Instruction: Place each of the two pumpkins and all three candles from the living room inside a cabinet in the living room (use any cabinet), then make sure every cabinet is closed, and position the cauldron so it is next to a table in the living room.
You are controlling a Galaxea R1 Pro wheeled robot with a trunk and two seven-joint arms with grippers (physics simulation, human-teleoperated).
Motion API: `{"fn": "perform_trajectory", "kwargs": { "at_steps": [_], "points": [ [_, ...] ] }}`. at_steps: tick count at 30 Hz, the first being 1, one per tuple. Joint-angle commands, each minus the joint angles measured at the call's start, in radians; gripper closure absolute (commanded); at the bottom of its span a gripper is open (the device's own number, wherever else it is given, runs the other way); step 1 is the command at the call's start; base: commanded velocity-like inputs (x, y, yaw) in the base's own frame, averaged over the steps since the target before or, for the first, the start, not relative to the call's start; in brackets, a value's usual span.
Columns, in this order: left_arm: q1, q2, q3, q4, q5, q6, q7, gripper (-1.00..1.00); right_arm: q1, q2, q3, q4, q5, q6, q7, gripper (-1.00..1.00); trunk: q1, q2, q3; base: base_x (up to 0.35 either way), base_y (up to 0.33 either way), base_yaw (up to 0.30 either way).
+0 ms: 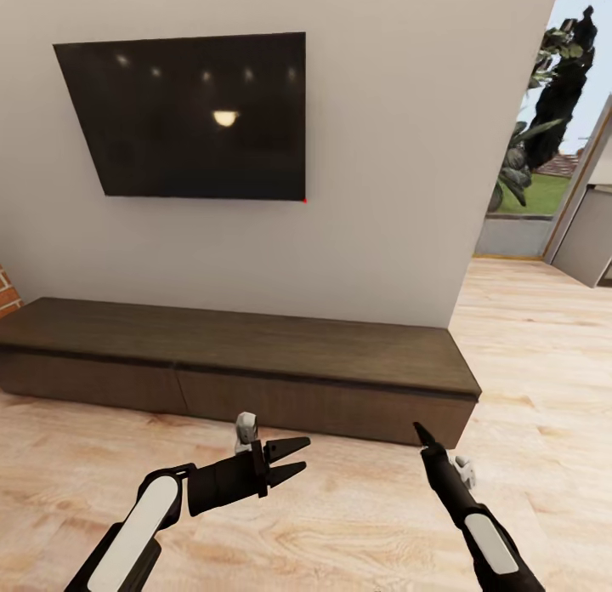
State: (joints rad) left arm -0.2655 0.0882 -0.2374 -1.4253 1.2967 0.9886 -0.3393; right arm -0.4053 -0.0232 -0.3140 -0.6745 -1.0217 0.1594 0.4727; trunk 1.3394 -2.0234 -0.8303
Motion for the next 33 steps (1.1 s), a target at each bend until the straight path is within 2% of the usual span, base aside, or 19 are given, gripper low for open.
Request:
{"fn": "perform_trajectory", "kwargs": {
  "at_steps": [1, 4, 5, 10, 13, 18, 22, 33],
  "points": [
    [0.0, 0.001, -0.001, 0.0, -0.005, 0.001, -0.007, -1.0, -0.015, 0.0, 0.0, 0.001, -0.011, 0.003, -0.024, -1.0, 0.004, -0.008, -0.004, 0.0, 0.0, 0.0],
    [-0.001, 0.001, 0.0, 0.0, -0.005, 0.001, -0.007, -1.0, -0.058, 0.0, 0.004, 0.002, -0.012, -0.012, -0.093, -1.0, 0.015, -0.029, -0.014, 0.0, 0.0, 0.0],
    [0.0, 0.001, 0.0, 0.0, -0.005, 0.001, -0.007, -1.0, -0.095, 0.0, 0.005, 0.004, -0.012, -0.019, -0.131, -1.0, 0.019, -0.036, -0.017, 0.0, 0.0, 0.0],
    [-0.001, -0.001, 0.0, 0.0, -0.005, 0.001, -0.007, -1.0, -0.158, 0.0, 0.007, 0.027, -0.014, -0.025, -0.192, -1.0, 0.038, -0.071, -0.032, 0.0, 0.0, 0.0],
    [0.0, -0.001, 0.0, 0.0, -0.005, 0.001, -0.007, -1.0, -0.202, 0.0, 0.007, 0.087, -0.013, -0.035, -0.2, -1.0, 0.05, -0.092, -0.042, 0.0, 0.0, 0.0],
    [0.0, -0.001, 0.0, 0.0, -0.005, 0.001, -0.007, -1.0, -0.285, -0.001, 0.007, 0.268, -0.009, -0.095, -0.203, -1.0, 0.069, -0.127, -0.057, 0.0, 0.0, 0.0],
    [0.0, -0.002, -0.002, 0.0, -0.005, 0.001, -0.007, -1.0, -0.302, -0.001, 0.007, 0.317, -0.008, -0.12, -0.203, -1.0, 0.084, -0.155, -0.07, 0.0, 0.0, 0.0],
    [0.0, -0.002, -0.004, 0.0, -0.005, 0.001, -0.009, -1.0, -0.305, -0.001, 0.006, 0.328, -0.012, -0.127, -0.201, -1.0, 0.126, -0.232, -0.104, 0.0, 0.0, 0.0]
  ]
}}
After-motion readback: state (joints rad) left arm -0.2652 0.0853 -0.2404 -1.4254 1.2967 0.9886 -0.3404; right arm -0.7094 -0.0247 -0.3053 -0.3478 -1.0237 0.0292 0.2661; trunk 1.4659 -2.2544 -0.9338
